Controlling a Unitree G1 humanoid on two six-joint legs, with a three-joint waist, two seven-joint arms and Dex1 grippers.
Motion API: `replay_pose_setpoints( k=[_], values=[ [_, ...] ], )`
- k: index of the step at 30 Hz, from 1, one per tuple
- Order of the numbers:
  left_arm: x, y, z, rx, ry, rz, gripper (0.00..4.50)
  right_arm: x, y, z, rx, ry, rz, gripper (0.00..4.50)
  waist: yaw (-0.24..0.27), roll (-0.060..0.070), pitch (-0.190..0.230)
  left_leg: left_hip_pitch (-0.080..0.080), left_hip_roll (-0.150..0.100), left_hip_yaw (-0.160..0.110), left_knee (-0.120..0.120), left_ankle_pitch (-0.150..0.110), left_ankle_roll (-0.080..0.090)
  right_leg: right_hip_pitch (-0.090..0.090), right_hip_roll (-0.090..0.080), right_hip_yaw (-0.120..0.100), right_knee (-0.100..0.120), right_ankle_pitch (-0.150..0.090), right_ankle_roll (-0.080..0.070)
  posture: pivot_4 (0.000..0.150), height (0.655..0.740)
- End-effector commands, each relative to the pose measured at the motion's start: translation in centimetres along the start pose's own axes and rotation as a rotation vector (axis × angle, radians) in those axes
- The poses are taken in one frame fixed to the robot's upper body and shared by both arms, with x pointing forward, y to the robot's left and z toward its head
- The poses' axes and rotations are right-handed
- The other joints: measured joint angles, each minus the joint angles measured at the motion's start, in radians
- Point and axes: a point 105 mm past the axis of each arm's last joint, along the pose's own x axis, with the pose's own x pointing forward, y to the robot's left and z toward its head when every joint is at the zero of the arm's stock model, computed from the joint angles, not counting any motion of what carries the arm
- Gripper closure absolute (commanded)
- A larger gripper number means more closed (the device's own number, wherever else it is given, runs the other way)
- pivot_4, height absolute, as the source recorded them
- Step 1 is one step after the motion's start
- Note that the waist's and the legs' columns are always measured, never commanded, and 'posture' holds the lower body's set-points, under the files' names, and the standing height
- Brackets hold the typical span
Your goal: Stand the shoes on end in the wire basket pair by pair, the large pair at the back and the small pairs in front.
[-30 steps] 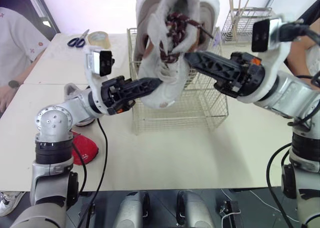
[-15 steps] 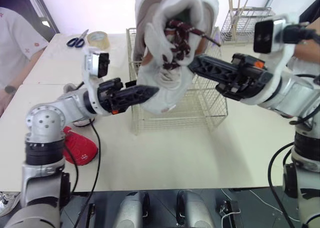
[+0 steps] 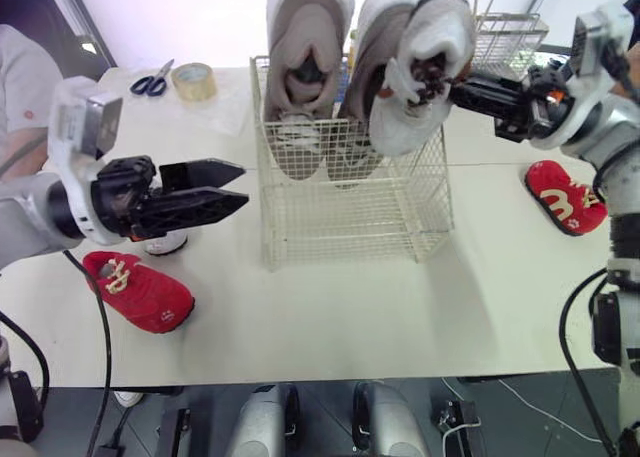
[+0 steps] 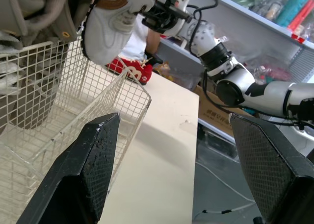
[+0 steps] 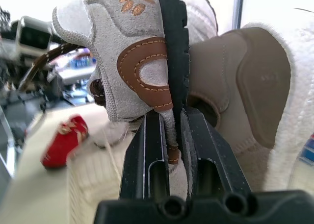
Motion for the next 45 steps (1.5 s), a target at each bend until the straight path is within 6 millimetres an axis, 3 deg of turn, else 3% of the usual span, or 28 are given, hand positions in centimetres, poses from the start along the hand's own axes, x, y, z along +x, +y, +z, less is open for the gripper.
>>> replay_pose_setpoints(
  k=[1, 8, 17, 21, 25, 37, 39, 42, 43, 45],
  values=[
    [-0.2, -1.1, 0.6, 0.038, -0.019, 0.001, 0.81, -0.3, -0.6, -0.2, -0.049, 0.033, 0.019, 4.5, -0.005, 0.0, 0.0, 0.0, 0.0, 0.0, 0.0, 0.0, 0.0, 0.0, 0.0, 0.0, 0.0, 0.0, 0.0, 0.15, 0.74],
    [-0.6, -1.3, 0.5, 0.025, -0.03, 0.036, 0.81, 0.1, -0.1, -2.8, 0.018, 0.069, 0.089, 4.5, -0.006, 0.0, 0.0, 0.0, 0.001, 0.0, 0.0, 0.001, -0.002, 0.0, 0.0, 0.0, 0.0, 0.0, 0.0, 0.15, 0.74],
    [-0.3, -0.4, 0.0, -0.008, -0.031, 0.051, 0.81, -1.0, -0.6, -6.9, 0.134, 0.106, 0.023, 4.5, -0.005, 0.001, 0.0, 0.0, 0.0, 0.0, 0.0, 0.0, -0.002, 0.0, 0.0, 0.0, 0.0, 0.0, 0.0, 0.15, 0.74],
    [-0.2, -0.2, 0.1, -0.011, -0.031, 0.046, 0.77, -1.3, -0.8, -7.0, 0.126, 0.117, 0.008, 2.65, -0.006, 0.0, 0.0, 0.001, 0.0, 0.0, 0.0, 0.001, -0.003, 0.0, 0.0, 0.0, 0.0, 0.0, 0.0, 0.15, 0.74],
    [0.0, 0.0, -0.1, -0.013, -0.033, 0.041, 0.77, -2.1, -0.9, -5.8, 0.108, 0.117, -0.016, 0.62, -0.004, 0.0, 0.0, 0.002, 0.0, 0.0, 0.0, 0.001, -0.003, 0.001, -0.001, 0.0, 0.001, 0.001, -0.001, 0.15, 0.74],
    [0.2, 0.6, -0.5, -0.006, -0.045, 0.051, 0.77, -4.9, -0.7, -2.3, 0.009, 0.176, -0.133, 0.62, -0.006, 0.001, 0.001, 0.001, 0.0, 0.001, -0.001, 0.001, -0.003, -0.001, -0.002, 0.0, 0.001, 0.001, -0.001, 0.15, 0.74],
    [-0.7, 1.2, -0.2, 0.011, -0.047, 0.115, 0.77, -4.9, -0.2, 0.3, -0.001, 0.164, -0.133, 0.62, -0.006, 0.002, 0.001, 0.001, 0.0, 0.001, -0.001, 0.001, -0.003, -0.001, -0.001, 0.0, 0.001, 0.001, -0.001, 0.15, 0.74],
    [-4.1, 3.6, 1.0, 0.031, -0.099, 0.338, 0.77, -3.1, 2.3, 6.4, -0.025, 0.045, -0.029, 0.62, -0.009, 0.005, 0.003, 0.001, 0.0, 0.001, -0.001, 0.001, -0.003, -0.002, -0.003, 0.0, 0.001, 0.001, -0.001, 0.15, 0.74],
    [-5.7, 4.7, 1.7, 0.035, -0.135, 0.433, 0.28, -2.4, 3.3, 7.9, -0.047, 0.005, 0.012, 0.33, -0.01, 0.006, 0.003, 0.0, 0.001, 0.001, -0.002, 0.001, -0.003, -0.003, -0.004, 0.001, 0.001, 0.001, -0.001, 0.15, 0.74],
    [-8.9, 6.3, 2.5, 0.037, -0.192, 0.597, 0.01, -1.3, 5.0, 9.7, -0.07, -0.03, 0.09, 0.03, -0.011, 0.006, 0.003, 0.0, 0.002, 0.001, -0.003, 0.001, -0.004, -0.004, -0.003, 0.001, 0.002, 0.001, -0.002, 0.15, 0.74]
  ],
)
